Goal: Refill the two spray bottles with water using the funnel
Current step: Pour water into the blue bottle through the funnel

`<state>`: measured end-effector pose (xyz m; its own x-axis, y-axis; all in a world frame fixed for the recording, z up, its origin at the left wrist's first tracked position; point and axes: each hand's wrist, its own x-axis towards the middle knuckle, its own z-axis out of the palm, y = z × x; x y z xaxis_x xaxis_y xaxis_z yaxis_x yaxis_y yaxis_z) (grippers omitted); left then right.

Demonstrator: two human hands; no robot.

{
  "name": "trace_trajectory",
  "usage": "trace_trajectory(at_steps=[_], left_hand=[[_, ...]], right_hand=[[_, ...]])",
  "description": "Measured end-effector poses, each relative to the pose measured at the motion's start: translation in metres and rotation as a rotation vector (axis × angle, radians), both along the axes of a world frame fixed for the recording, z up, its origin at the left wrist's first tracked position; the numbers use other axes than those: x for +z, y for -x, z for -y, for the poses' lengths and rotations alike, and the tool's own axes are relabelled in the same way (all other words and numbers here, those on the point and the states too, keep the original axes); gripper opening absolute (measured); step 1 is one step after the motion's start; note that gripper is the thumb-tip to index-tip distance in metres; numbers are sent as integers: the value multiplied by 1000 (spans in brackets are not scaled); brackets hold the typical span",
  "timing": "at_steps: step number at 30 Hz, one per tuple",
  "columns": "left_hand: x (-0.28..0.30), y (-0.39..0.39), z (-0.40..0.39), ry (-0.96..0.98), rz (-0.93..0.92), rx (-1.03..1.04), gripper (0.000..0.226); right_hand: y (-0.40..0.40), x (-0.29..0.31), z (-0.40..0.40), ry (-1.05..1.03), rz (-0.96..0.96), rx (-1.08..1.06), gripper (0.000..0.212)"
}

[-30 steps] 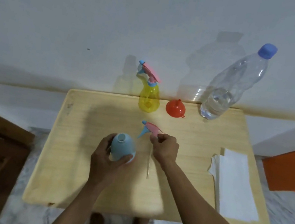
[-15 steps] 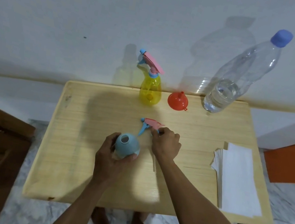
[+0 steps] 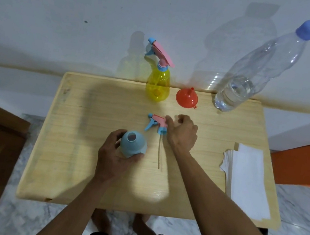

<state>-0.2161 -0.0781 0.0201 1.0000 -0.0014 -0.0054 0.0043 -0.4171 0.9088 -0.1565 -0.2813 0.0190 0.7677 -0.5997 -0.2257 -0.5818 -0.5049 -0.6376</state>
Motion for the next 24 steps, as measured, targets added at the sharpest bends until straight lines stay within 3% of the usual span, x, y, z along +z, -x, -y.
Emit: trace_trajectory(at_steps=[7, 12, 16, 20, 24], left_hand=[[-7, -6, -1, -57, 25, -22, 77], [-11, -6, -4, -64, -1, -2, 76], [-10, -5, -3, -65, 3, 1, 76], [-11, -5, -3, -72, -3, -10, 77], [-9, -4, -3, -85, -20, -13, 77]], right_hand=[[-77, 18, 63, 70, -81, 34, 84], [-106, 5, 68, 81, -176, 114, 90], [-108, -1, 65, 112, -182, 97, 84], [-105, 0, 67, 44, -79, 93, 80], [-88, 17, 65, -203, 118, 23, 90]])
